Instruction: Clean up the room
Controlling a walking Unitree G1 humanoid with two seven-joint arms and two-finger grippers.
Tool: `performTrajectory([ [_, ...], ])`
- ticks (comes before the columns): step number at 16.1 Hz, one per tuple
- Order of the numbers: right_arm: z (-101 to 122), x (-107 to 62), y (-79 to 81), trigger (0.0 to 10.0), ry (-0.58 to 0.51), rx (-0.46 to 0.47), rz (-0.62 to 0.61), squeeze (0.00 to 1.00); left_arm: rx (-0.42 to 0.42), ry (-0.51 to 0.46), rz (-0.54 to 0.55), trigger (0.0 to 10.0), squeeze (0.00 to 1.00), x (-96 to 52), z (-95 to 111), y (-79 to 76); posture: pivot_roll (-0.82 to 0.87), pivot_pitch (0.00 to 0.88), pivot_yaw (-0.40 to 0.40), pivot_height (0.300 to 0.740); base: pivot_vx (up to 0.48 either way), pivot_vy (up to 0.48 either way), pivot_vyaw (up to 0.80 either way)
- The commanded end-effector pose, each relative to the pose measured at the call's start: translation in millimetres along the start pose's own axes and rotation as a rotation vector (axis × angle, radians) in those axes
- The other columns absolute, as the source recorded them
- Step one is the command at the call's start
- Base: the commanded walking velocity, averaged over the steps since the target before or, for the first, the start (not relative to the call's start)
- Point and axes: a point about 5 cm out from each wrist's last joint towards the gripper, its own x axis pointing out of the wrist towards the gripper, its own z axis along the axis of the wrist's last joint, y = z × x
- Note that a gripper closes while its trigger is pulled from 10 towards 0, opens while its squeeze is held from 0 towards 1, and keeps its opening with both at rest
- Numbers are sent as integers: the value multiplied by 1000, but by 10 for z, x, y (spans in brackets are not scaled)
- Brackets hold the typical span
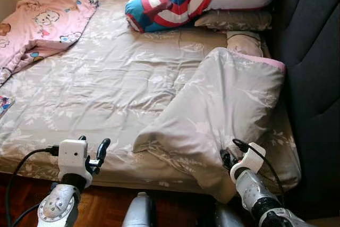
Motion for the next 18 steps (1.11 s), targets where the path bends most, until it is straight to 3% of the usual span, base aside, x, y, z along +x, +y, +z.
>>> performTrajectory([
  [1, -385, -48, 17, 0, 143, -9, 6, 0, 9, 11, -2, 10000, 0, -33, 11, 22, 269, 261, 89, 657, 0, 0, 0],
  [6, -412, -54, 24, 0, 145, -28, 16, 0, 4, 21, -12, 10000, 0, -5, 15, -21, 258, 257, 85, 657, 0, 0, 0],
  [18, -350, -62, -154, 0, 108, -67, -52, 0, -15, 19, -5, 10000, 0, 83, -43, -95, 211, 198, 44, 657, 0, 0, 0],
])
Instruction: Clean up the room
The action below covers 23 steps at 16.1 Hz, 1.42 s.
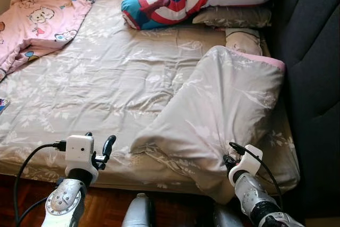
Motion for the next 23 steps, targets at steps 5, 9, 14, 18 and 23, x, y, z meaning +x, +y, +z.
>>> performTrajectory([
  [5, -55, -41, -330, 0, 32, -14, -168, 0, -1, 20, 17, 10000, 0, 16, -88, -7, 187, 177, 31, 657, 0, 0, 0],
  [9, 785, -181, -943, 0, -232, 49, -476, 0, -15, 23, 20, 10000, 0, 47, -139, -52, 166, 182, 21, 657, 0, 0, 0],
  [14, 1284, -365, -1212, 0, -389, 63, -615, 0, -17, 24, 27, 10000, 0, 36, -166, -46, 156, 188, 19, 657, 0, 0, 0],
  [18, 1405, -439, -1301, 0, -430, 3, -674, 0, -20, 26, 31, 10000, 0, 22, -190, -54, 151, 198, 15, 657, 0, 0, 0],
  [23, 1313, -381, -1184, 10000, -422, -109, -684, 0, -23, 29, 34, 10000, 0, 10, -203, -66, 160, 201, 17, 657, 0, 0, 0],
])
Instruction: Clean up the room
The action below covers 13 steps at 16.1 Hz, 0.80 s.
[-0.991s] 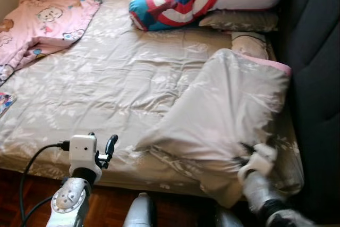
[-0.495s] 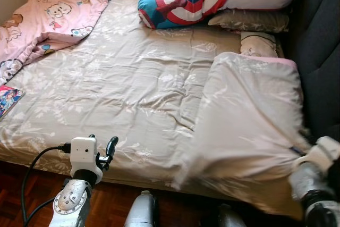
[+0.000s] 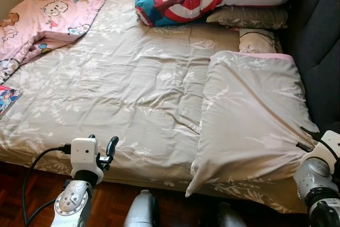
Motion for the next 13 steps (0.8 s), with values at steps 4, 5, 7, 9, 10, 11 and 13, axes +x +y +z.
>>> performTrajectory([
  [4, 249, -4, 6, 10000, -196, -83, -18, 380, 10, 41, 5, 10000, 0, -39, -96, -6, 160, 196, 18, 657, 0, 0, 0],
  [5, 341, -32, 110, 10000, -259, -91, 65, 0, 7, 41, 2, 10000, 0, -36, -101, -15, 154, 195, 16, 657, 0, 0, 0],
  [7, 353, -117, 346, 10000, -291, -76, 246, 0, 4, 43, 0, 10000, 0, -20, -116, -25, 149, 190, 12, 657, 0, 0, 0],
  [9, 245, -250, 588, 10000, -287, -39, 425, 0, -10, 44, 5, 10000, 0, 0, -134, -39, 143, 186, 7, 657, 0, 0, 0],
  [10, 122, -310, 681, 10000, -260, -100, 482, 0, -17, 45, 8, 10000, 0, 9, -142, -41, 139, 178, 1, 662, 0, 0, 0],
  [11, 20, -352, 732, 10000, -238, -148, 519, 0, -36, 54, 24, 10000, 0, 17, -173, -35, 139, 178, -2, 672, 0, 0, 0],
  [13, -215, -427, 768, 10000, -164, -129, 579, 0, -58, 76, 48, 10000, 0, 20, -252, -10, 134, 170, -11, 692, 0, 0, 0],
])
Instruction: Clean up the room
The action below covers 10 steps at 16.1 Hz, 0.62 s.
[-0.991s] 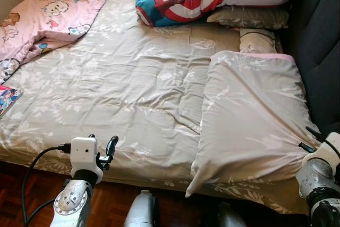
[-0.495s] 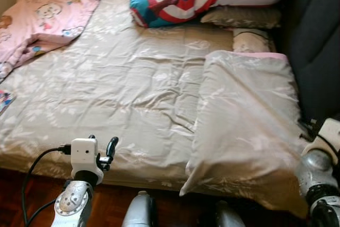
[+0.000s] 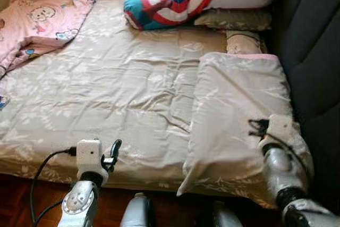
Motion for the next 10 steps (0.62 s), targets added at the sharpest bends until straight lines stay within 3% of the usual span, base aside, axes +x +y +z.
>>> performTrajectory([
  [1, -166, -65, -6, 10000, 53, 19, 10, 0, -15, 32, 25, 10000, 0, -30, -112, 46, 134, 166, -14, 702, 0, 0, 0],
  [4, -435, -194, -10, 10000, 134, 37, -1, 0, -38, 96, 41, 10000, 0, -85, -319, 61, 134, 150, -23, 740, 0, 0, 0],
  [10, -903, -470, -126, 10000, 304, 58, -33, 0, -16, 235, 37, 10000, 0, -226, -696, 138, 130, 106, -24, 740, 0, 0, 0],
])
